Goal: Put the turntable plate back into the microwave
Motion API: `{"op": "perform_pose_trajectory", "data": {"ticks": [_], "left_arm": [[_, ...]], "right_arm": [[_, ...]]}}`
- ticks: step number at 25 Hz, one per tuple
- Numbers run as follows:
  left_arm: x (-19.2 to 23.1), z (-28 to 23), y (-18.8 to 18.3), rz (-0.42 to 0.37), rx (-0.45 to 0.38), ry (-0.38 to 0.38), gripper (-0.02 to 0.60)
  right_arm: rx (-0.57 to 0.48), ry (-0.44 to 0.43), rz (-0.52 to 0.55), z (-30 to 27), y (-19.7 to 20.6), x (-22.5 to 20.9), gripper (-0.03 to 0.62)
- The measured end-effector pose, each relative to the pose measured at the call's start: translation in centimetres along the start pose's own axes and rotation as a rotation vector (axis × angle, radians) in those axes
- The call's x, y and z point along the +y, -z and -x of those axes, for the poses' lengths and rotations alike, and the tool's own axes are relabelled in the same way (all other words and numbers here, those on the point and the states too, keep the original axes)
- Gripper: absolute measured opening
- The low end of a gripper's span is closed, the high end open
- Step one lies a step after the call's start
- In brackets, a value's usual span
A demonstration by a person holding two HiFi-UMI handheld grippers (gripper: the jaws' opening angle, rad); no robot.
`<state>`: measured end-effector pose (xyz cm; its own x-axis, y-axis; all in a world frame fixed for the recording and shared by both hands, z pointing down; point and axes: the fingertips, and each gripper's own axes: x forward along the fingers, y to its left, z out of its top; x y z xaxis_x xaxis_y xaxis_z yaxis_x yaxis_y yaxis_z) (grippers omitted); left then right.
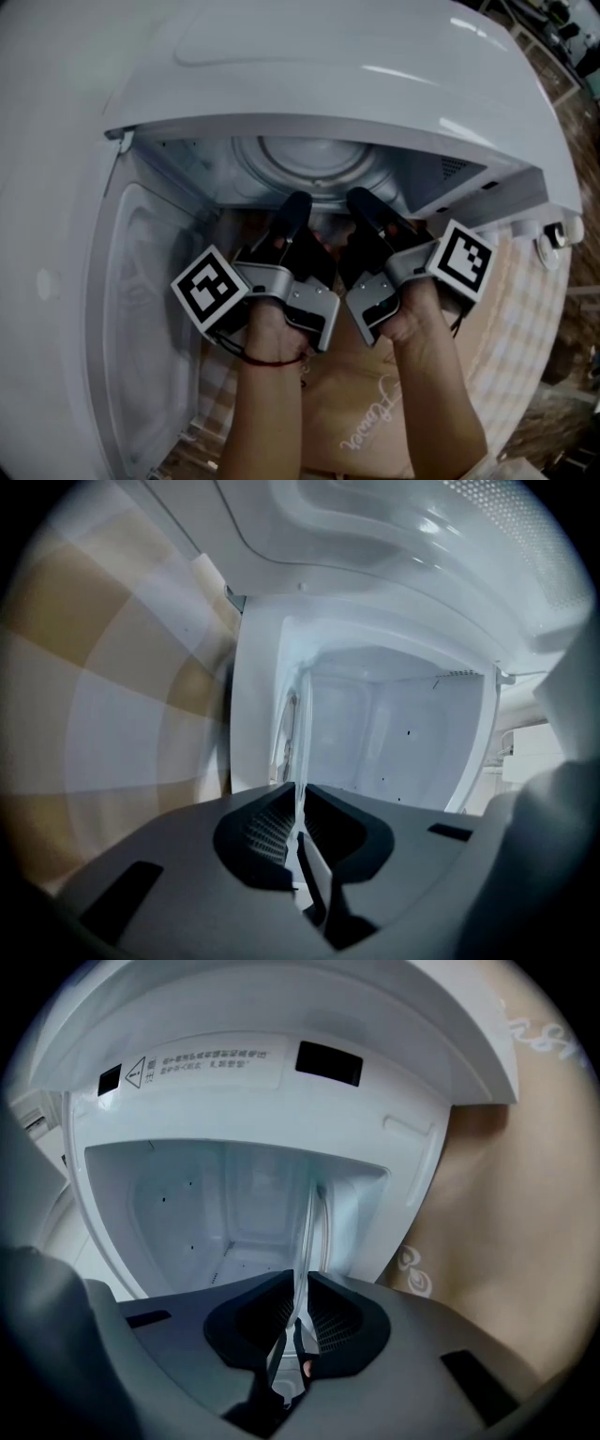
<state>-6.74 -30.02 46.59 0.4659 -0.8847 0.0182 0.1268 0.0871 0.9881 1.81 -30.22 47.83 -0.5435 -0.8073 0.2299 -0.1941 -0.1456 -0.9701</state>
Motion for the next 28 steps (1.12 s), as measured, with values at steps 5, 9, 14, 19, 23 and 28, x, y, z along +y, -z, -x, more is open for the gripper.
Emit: {"op": "perform_pose_trajectory", "data": {"ticks": [5,9,14,19,23,28], "left_arm": [[0.0,0.1,0.1,-0.026,0.013,-0.038,0.029],[-0.3,0.4,0.3,-0.138,0.066,-0.100,0.029],[-0.1,0.7,-0.1,-0.191,0.072,-0.153,0.031],[-0.6,0.8,0.4,-0.168,0.079,-0.143,0.028],[-0.9,0.9,1.1,-0.224,0.099,-0.141,0.028],[-0.4,0.7,2.3,-0.193,0.108,-0.125,0.026]], "right_arm": [[-0.034,0.016,-0.057,0.0,0.0,0.0,0.058],[-0.076,0.037,-0.102,-0.1,-0.3,-0.2,0.052],[-0.056,0.057,-0.096,-0.4,0.2,-0.4,0.052],[-0.025,0.052,-0.048,-0.3,0.3,0.1,0.054],[0.026,0.018,0.010,0.1,1.0,0.4,0.106],[0.018,0.023,0.000,1.3,0.5,-0.1,0.106]]}}
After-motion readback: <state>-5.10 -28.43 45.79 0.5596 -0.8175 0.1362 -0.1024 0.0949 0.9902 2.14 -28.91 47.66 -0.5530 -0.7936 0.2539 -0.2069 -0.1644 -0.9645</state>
